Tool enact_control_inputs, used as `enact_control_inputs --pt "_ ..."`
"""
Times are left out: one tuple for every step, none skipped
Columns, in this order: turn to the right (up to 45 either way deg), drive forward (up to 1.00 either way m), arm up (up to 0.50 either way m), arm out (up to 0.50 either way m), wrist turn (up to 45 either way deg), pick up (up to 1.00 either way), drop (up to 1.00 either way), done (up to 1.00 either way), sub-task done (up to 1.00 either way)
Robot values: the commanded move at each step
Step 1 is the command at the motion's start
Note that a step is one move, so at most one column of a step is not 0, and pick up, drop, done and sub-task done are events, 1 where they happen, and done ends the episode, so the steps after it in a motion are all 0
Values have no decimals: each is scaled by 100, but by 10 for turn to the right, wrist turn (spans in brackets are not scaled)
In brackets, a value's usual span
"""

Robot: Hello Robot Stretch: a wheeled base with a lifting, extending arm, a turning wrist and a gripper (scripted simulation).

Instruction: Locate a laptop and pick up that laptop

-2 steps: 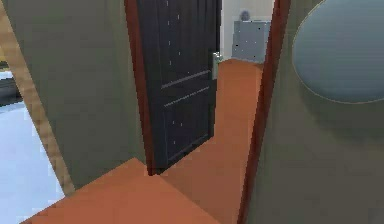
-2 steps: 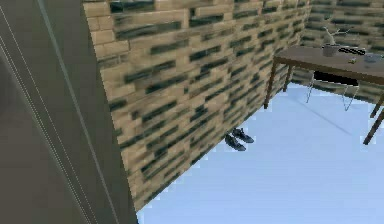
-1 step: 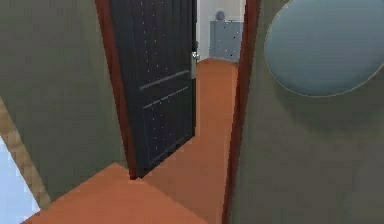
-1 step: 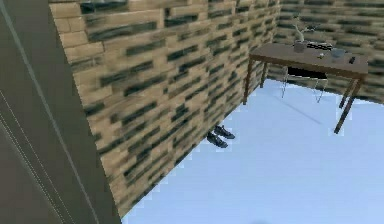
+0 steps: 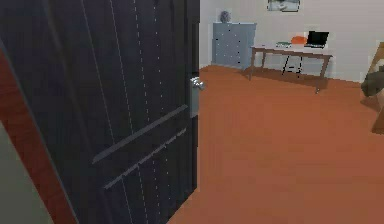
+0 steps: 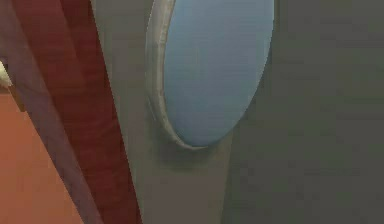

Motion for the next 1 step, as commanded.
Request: enact_control_inputs --pt "120 0 0 0 0 0 0 0 0"
